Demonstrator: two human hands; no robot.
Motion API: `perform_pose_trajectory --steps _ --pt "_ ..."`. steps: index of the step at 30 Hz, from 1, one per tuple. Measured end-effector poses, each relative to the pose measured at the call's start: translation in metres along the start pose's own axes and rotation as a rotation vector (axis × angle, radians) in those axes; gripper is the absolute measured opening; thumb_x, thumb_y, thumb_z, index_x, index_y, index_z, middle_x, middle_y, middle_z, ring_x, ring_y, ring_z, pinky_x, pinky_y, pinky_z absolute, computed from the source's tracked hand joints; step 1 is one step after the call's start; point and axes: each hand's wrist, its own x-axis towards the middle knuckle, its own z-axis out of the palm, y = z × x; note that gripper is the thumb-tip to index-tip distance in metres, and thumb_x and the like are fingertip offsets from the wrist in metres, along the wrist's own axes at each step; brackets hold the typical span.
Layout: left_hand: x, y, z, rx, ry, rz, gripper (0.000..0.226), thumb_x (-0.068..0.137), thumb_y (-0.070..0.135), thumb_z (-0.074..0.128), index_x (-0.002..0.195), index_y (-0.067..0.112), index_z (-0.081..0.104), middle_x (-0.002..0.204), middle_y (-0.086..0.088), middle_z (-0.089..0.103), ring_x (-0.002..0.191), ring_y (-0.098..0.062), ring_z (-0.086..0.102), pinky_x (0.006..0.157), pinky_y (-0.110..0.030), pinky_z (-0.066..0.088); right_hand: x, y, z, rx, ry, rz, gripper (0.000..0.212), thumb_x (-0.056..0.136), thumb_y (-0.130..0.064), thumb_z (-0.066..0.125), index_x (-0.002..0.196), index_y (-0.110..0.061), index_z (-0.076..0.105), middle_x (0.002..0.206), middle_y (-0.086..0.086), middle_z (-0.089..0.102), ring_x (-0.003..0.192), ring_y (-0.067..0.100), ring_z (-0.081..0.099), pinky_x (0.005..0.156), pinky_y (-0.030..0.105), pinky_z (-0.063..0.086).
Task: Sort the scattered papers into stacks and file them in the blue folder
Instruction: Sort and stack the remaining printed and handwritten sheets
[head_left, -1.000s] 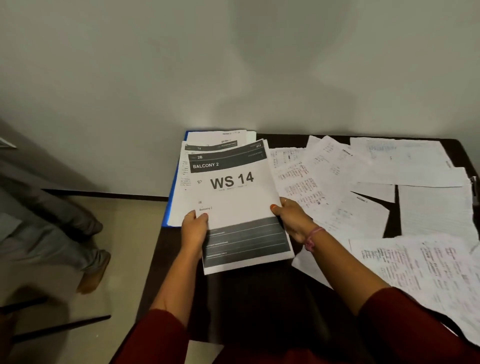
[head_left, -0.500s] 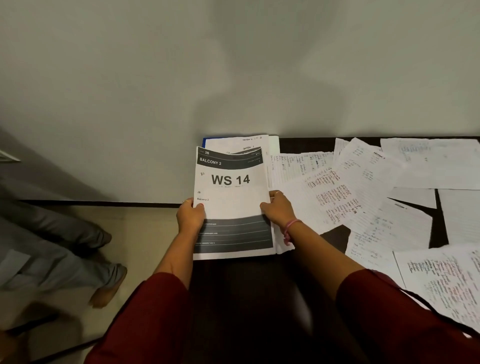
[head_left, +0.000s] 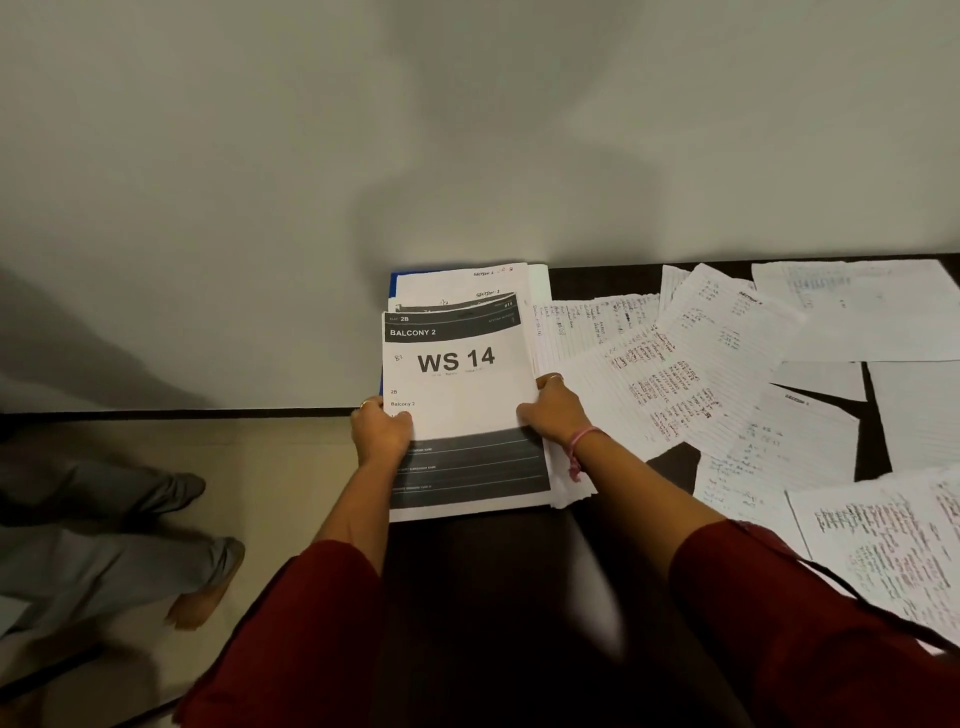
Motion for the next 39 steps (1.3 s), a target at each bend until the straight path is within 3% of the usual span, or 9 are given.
perform_pose_trajectory --steps 6,10,12,14,16,19,22,32,39 --pt "-0.015 0.013 0.003 0.080 0.121 0.042 0.051 0.090 0.008 0.060 0.138 0.009 0.042 0.141 -0.016 0.033 0.130 -0.032 0.029 0.104 -0.042 0.036 -0.004 0.011 -0.014 -0.049 -0.019 -0.015 0.042 0.085 -0.012 0.060 0.123 -0.002 0.046 0.111 0.014 0.057 0.097 0.025 0.055 0.079 0.027 0.043" --pt "-0.037 0.023 0.013 -0.006 0.136 0.142 0.054 0.090 0.008 0.060 0.139 0.012 0.040 0.143 -0.013 0.032 0.130 -0.028 0.029 0.103 -0.038 0.037 -0.012 0.036 -0.029 0.107 0.052 0.000 0.030 0.084 -0.016 0.061 0.113 -0.009 0.055 0.113 0.014 0.063 0.098 0.027 0.062 0.096 0.042 0.049" --pt "-0.050 0.028 0.022 -0.049 0.109 0.193 0.052 0.090 0.009 0.060 0.138 0.013 0.042 0.144 -0.011 0.033 0.132 -0.027 0.030 0.104 -0.039 0.037 -0.019 0.052 -0.037 0.183 0.107 0.008 0.021 0.084 -0.015 0.060 0.105 -0.012 0.058 0.104 0.012 0.066 0.095 0.026 0.065 0.093 0.043 0.051" --pt "-0.066 0.033 0.032 -0.082 0.086 0.240 0.050 0.091 0.009 0.059 0.138 0.013 0.042 0.144 -0.010 0.034 0.133 -0.026 0.030 0.107 -0.041 0.036 -0.031 0.066 -0.046 0.240 0.165 0.007 0.018 0.085 -0.010 0.057 0.101 -0.004 0.062 0.094 0.016 0.068 0.081 0.020 0.066 0.088 0.044 0.054" --pt "-0.081 0.035 0.042 -0.107 0.056 0.279 0.049 0.091 0.008 0.058 0.137 0.013 0.043 0.144 -0.009 0.035 0.133 -0.025 0.030 0.107 -0.041 0.035 -0.044 0.082 -0.053 0.303 0.208 -0.023 0.016 0.087 -0.010 0.055 0.099 -0.005 0.064 0.095 0.016 0.070 0.075 0.015 0.065 0.085 0.039 0.055" --pt "-0.106 0.038 0.057 -0.131 0.011 0.356 0.047 0.091 0.007 0.057 0.136 0.013 0.043 0.142 -0.008 0.037 0.131 -0.023 0.032 0.108 -0.038 0.033 -0.062 0.110 -0.064 0.290 0.292 -0.085 0.019 0.090 -0.014 0.052 0.104 -0.018 0.063 0.108 -0.001 0.068 0.088 0.015 0.064 0.082 0.023 0.051" --pt "-0.128 0.037 0.075 -0.138 -0.039 0.449 0.046 0.091 0.003 0.054 0.135 0.012 0.044 0.138 -0.007 0.039 0.127 -0.020 0.034 0.106 -0.030 0.032 -0.078 0.136 -0.073 0.254 0.377 -0.119 0.020 0.093 -0.013 0.052 0.110 -0.015 0.063 0.109 -0.002 0.065 0.091 0.013 0.059 0.075 0.013 0.040" --pt "-0.206 0.035 0.140 -0.052 -0.189 0.564 0.044 0.090 0.002 0.051 0.132 0.015 0.048 0.133 -0.004 0.040 0.124 -0.017 0.037 0.099 -0.019 0.027 -0.115 0.224 -0.119 0.105 0.549 -0.135 0.026 0.090 -0.005 0.056 0.115 -0.007 0.062 0.119 0.012 0.057 0.111 0.023 0.054 0.100 0.031 0.041" --pt "-0.260 0.033 0.193 0.038 -0.304 0.534 0.045 0.088 0.003 0.054 0.132 0.010 0.048 0.132 -0.006 0.040 0.125 -0.019 0.035 0.106 -0.027 0.029 -0.129 0.297 -0.160 -0.169 0.570 0.011 0.043 0.088 -0.011 0.057 0.131 -0.006 0.053 0.136 0.016 0.047 0.127 0.027 0.040 0.106 0.035 0.031"
